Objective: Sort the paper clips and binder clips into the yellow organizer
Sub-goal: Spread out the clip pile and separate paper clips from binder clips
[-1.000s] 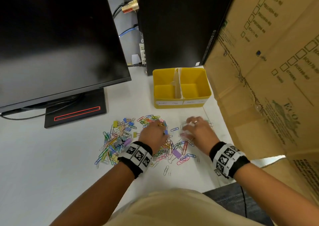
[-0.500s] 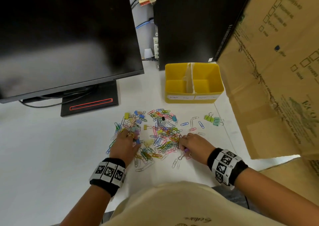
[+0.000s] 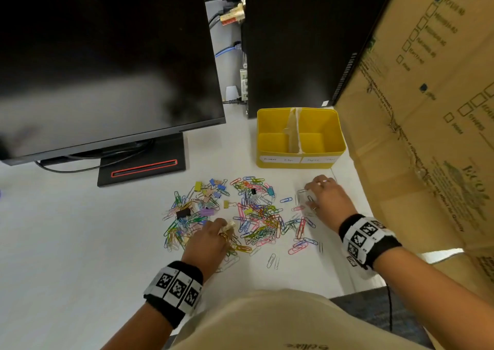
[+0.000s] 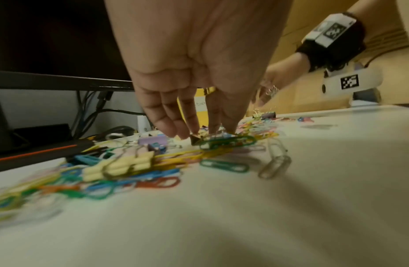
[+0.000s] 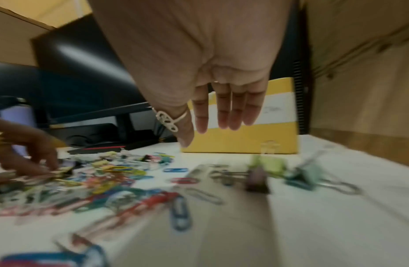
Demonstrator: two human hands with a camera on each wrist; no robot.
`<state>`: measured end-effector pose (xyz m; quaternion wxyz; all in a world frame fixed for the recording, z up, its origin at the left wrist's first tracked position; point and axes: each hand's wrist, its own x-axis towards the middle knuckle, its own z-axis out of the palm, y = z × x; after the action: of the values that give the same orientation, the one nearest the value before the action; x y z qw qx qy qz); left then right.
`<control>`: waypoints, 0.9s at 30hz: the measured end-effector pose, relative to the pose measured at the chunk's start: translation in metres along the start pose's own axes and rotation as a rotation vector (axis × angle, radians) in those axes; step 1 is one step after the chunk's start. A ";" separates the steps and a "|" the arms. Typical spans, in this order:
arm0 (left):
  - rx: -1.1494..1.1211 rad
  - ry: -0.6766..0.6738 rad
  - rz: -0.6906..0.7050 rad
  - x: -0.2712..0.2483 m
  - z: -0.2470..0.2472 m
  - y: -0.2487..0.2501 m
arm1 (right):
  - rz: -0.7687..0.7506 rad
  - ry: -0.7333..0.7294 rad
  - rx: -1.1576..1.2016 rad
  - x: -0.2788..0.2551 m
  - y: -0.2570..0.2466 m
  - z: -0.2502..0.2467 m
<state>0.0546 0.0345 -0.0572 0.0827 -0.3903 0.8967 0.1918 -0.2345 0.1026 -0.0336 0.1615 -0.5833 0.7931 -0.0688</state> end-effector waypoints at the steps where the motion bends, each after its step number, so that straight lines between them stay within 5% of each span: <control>1: 0.030 0.003 -0.018 -0.002 -0.001 -0.004 | -0.073 0.001 0.004 0.000 -0.013 0.001; 5: 0.066 0.006 -0.159 -0.007 -0.011 -0.020 | -0.296 -0.205 0.040 0.004 -0.062 0.022; 9: 0.065 0.057 -0.133 0.007 -0.023 -0.016 | -0.335 -0.307 -0.069 0.005 -0.074 0.045; 17: 0.006 -0.087 -0.050 0.071 -0.031 0.039 | -0.391 -0.251 -0.041 -0.011 -0.060 0.054; 27: -0.111 -0.073 -0.172 0.066 -0.026 0.006 | -0.424 -0.168 -0.052 -0.018 -0.043 0.051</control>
<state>0.0048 -0.0162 -0.0519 0.1099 -0.4625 0.8443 0.2474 -0.1741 0.1101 -0.0658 0.1937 -0.7444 0.6382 -0.0317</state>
